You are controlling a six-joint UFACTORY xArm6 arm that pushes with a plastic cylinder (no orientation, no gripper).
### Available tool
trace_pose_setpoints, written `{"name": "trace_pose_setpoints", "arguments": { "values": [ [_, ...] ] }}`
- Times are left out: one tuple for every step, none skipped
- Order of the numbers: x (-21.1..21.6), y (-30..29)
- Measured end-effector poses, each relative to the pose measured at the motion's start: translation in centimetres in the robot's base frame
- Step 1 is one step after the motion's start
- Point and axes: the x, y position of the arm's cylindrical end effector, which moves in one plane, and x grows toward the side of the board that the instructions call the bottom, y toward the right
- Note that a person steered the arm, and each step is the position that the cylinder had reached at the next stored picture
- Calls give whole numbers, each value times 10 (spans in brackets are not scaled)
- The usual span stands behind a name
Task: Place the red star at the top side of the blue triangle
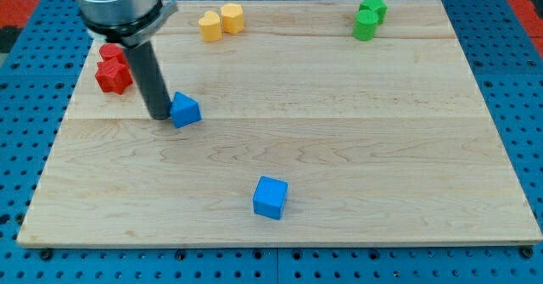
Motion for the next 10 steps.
{"name": "trace_pose_setpoints", "arguments": {
  "values": [
    [25,68],
    [52,54],
    [62,-100],
    [32,-166],
    [-4,-161],
    [-67,-158],
    [-71,-55],
    [-57,47],
    [-66,33],
    [-130,-2]
  ]
}}
